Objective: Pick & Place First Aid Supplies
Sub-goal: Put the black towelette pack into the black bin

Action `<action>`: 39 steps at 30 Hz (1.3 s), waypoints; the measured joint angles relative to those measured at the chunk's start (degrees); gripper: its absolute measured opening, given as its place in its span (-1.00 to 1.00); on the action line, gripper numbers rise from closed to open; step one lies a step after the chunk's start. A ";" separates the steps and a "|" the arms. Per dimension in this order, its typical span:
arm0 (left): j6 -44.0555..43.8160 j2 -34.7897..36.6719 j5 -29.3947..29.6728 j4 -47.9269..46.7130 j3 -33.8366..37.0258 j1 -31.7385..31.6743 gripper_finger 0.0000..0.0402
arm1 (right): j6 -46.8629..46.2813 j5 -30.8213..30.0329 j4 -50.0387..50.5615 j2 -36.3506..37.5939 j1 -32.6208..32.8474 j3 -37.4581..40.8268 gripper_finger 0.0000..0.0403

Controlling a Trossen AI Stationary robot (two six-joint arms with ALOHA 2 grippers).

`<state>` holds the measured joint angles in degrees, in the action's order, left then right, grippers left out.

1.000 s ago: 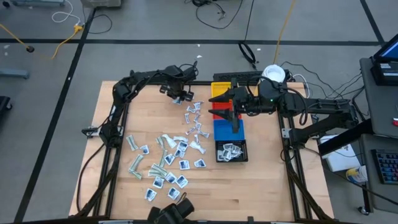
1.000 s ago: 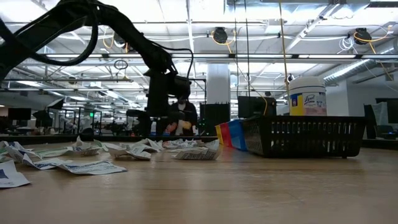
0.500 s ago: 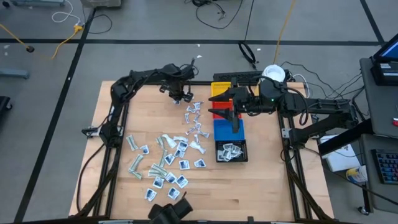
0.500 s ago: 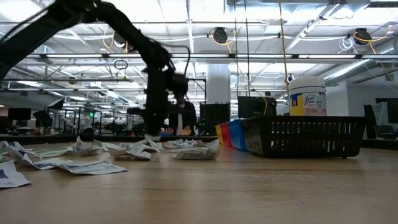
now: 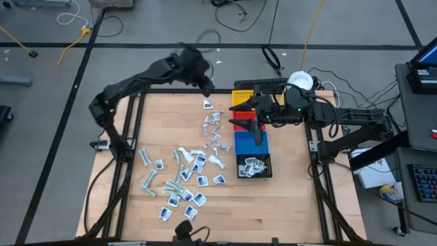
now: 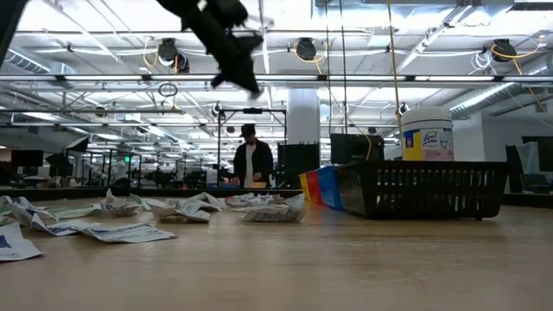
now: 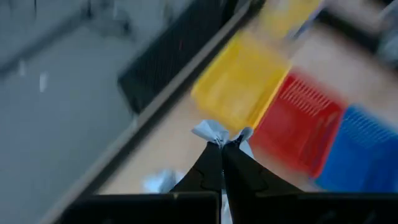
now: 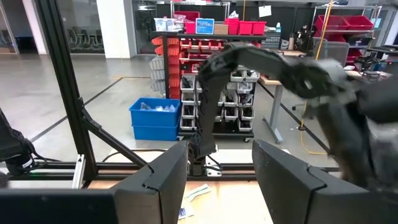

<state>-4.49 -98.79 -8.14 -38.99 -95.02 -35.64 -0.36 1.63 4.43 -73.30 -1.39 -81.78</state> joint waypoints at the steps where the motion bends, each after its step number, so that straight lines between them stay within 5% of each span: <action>1: 0.73 1.63 -1.03 1.46 0.00 0.14 -0.99 | 0.00 0.00 -0.04 0.00 0.00 0.00 -0.14; 11: 5.69 10.67 -10.19 10.94 -0.07 4.32 -1.00 | -0.02 -0.02 -2.57 0.00 0.00 0.00 -0.14; 17: 5.38 13.09 -7.83 13.80 -0.07 8.65 -1.00 | -0.81 -0.14 -3.01 0.00 -0.02 0.00 -0.14; 30: -7.88 13.74 35.65 20.77 -0.07 29.94 -1.00 | -3.04 -18.83 -2.91 0.00 2.91 0.00 -0.14; 39: -8.77 13.10 48.53 26.58 -0.07 39.11 -1.00 | 1.29 -23.82 -3.52 -1.80 4.57 0.02 -0.14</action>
<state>-13.26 -85.69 40.39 -12.41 -95.09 3.46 0.93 -22.19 0.91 -75.10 3.18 -81.76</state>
